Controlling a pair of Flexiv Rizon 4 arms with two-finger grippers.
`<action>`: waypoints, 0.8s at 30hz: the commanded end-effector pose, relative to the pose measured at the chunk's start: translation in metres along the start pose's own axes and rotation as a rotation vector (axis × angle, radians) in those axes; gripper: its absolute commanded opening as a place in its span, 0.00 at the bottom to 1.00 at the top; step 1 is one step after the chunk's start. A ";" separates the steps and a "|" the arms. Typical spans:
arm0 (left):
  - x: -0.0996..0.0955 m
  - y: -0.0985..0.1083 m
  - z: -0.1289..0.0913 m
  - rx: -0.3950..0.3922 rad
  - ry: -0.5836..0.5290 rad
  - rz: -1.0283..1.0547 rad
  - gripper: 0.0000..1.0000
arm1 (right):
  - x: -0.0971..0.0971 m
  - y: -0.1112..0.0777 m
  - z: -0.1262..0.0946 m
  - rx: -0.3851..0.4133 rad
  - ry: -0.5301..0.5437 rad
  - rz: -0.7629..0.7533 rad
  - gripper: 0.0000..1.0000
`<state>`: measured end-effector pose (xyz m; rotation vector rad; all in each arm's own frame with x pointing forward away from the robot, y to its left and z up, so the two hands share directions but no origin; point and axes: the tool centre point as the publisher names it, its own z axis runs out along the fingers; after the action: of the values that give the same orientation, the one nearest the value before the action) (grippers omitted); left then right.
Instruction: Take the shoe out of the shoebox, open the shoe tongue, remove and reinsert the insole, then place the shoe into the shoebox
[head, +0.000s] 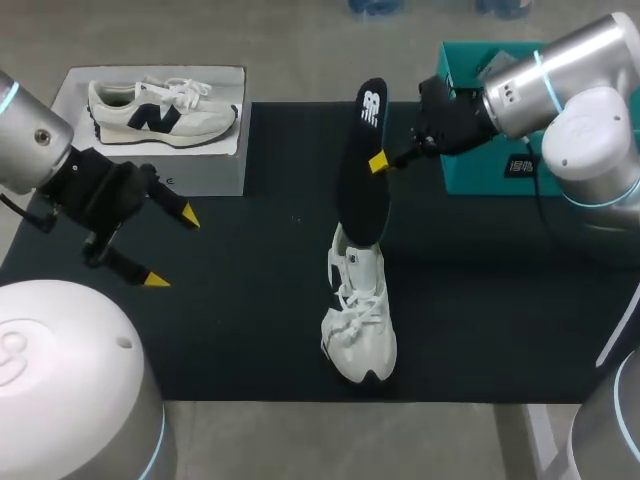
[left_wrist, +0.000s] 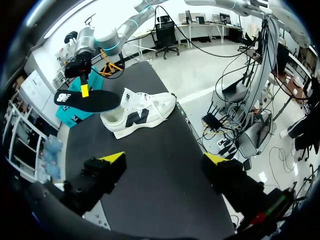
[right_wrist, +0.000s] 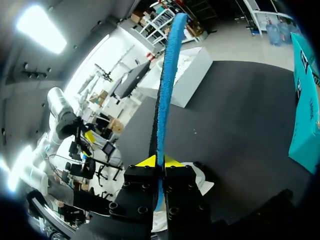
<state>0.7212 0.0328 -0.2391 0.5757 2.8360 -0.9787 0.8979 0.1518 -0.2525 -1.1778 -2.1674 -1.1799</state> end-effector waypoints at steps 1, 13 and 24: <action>0.001 0.000 -0.001 -0.003 0.000 0.000 1.00 | -0.005 0.010 -0.002 0.019 -0.002 -0.004 0.00; 0.001 0.000 -0.001 -0.003 0.000 0.000 1.00 | -0.015 -0.009 0.026 0.036 -0.049 -0.056 0.00; 0.001 0.000 -0.001 -0.003 0.000 0.000 1.00 | -0.007 -0.043 0.033 0.048 -0.087 -0.035 0.00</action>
<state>0.7211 0.0330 -0.2392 0.5757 2.8353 -0.9795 0.8783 0.1643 -0.2978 -1.1763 -2.2674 -1.1035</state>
